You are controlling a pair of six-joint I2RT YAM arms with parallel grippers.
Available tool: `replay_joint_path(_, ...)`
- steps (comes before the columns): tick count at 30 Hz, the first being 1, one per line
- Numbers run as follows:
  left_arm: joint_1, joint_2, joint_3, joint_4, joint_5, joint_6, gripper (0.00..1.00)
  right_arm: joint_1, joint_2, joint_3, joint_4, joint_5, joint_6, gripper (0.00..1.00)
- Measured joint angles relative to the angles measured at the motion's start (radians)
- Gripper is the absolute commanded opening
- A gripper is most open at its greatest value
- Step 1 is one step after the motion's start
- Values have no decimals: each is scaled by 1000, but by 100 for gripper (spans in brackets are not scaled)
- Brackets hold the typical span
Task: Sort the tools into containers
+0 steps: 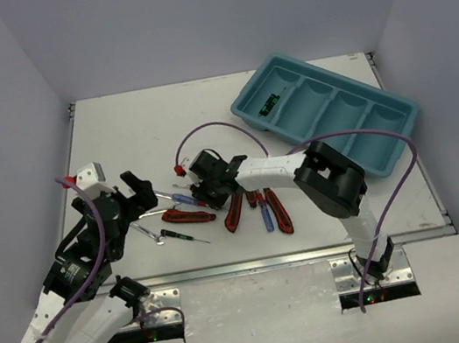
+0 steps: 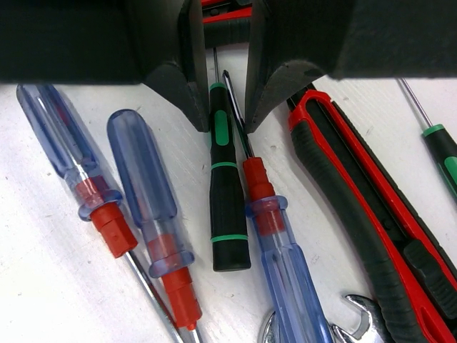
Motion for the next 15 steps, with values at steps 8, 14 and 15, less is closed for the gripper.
replay_joint_path(8,0,10,0,3,5,3,100,0,-2,6,4,-2,2,4)
replay_joint_path(14,0,10,0,7,8,3,100,1,-4,6,-4,-2,2,0)
replay_joint_path(15,0,10,0,7,8,3,100,1,-5,5,-6,-2,2,2)
